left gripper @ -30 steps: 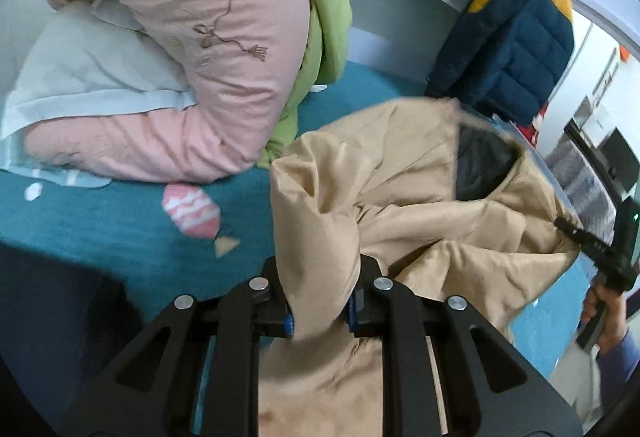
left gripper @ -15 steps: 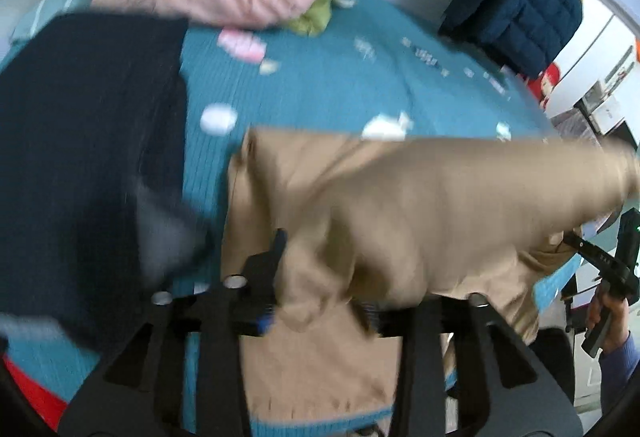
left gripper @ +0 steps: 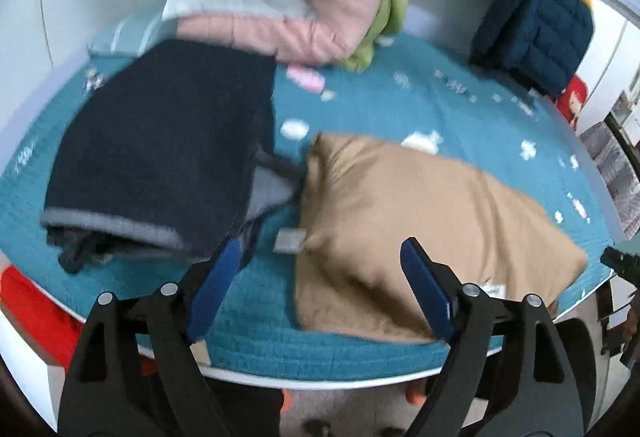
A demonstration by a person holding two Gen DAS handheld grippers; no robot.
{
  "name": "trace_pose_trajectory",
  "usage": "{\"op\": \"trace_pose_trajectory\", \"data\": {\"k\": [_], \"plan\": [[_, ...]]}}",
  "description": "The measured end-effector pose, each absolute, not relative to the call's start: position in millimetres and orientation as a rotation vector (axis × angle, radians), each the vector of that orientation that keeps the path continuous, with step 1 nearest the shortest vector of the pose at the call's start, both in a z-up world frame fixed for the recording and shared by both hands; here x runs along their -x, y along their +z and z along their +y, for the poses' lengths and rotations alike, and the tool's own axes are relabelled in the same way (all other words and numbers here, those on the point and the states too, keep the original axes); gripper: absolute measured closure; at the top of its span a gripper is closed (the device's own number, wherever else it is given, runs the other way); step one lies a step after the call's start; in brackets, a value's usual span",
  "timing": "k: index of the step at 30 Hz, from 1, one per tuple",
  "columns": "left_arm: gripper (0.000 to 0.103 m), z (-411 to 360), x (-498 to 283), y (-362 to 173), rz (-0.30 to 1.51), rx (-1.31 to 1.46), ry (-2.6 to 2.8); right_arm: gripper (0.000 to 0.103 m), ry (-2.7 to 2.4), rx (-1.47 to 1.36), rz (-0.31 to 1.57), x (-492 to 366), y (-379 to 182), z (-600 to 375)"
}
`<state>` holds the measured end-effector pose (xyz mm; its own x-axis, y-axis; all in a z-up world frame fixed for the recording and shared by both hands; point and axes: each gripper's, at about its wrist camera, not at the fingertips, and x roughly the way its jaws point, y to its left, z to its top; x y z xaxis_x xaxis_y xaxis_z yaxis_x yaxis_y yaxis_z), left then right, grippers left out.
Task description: Fold large clothes
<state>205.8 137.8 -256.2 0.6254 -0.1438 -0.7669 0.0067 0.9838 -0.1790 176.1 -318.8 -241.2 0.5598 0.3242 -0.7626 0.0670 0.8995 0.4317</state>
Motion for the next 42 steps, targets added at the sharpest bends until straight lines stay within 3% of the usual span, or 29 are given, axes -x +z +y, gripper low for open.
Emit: {"op": "trace_pose_trajectory", "data": {"k": [3, 4, 5, 6, 10, 12, 17, 21, 29, 34, 42], "plan": [[0.019, 111, -217, -250, 0.876, 0.153, -0.170, 0.054, 0.158, -0.513, 0.941, -200, -243, -312], [0.019, 102, -223, -252, 0.880, 0.155, -0.188, 0.059, 0.167, -0.540, 0.939, -207, -249, -311], [0.019, 91, -234, -262, 0.913, 0.166, -0.217, 0.073, 0.167, -0.572, 0.959, -216, -261, -308], [0.019, 83, -243, -272, 0.949, 0.169, -0.219, 0.080, 0.151, -0.598, 0.984, -222, -271, -307], [0.019, 67, -266, -330, 1.123, 0.100, -0.126, 0.092, 0.024, -0.739, 1.224, -225, -350, -303], [0.019, 74, -269, -364, 1.228, 0.094, -0.031, 0.103, -0.024, -0.802, 1.319, -212, -394, -301], [0.017, 84, -263, -384, 1.233, 0.153, -0.025, 0.103, -0.038, -0.836, 1.276, -204, -404, -300], [0.018, 92, -260, -369, 1.186, 0.189, -0.060, 0.098, -0.053, -0.733, 1.211, -208, -364, -293], [0.017, 129, -227, -337, 1.054, 0.312, 0.013, 0.097, 0.177, -0.550, 1.070, -279, -300, -199], [0.015, 141, -214, -357, 1.101, 0.341, 0.046, 0.097, 0.173, -0.584, 1.182, -344, -335, -159], [0.014, 155, -211, -390, 1.148, 0.392, 0.074, 0.103, 0.096, -0.641, 1.303, -370, -401, -162]]}}
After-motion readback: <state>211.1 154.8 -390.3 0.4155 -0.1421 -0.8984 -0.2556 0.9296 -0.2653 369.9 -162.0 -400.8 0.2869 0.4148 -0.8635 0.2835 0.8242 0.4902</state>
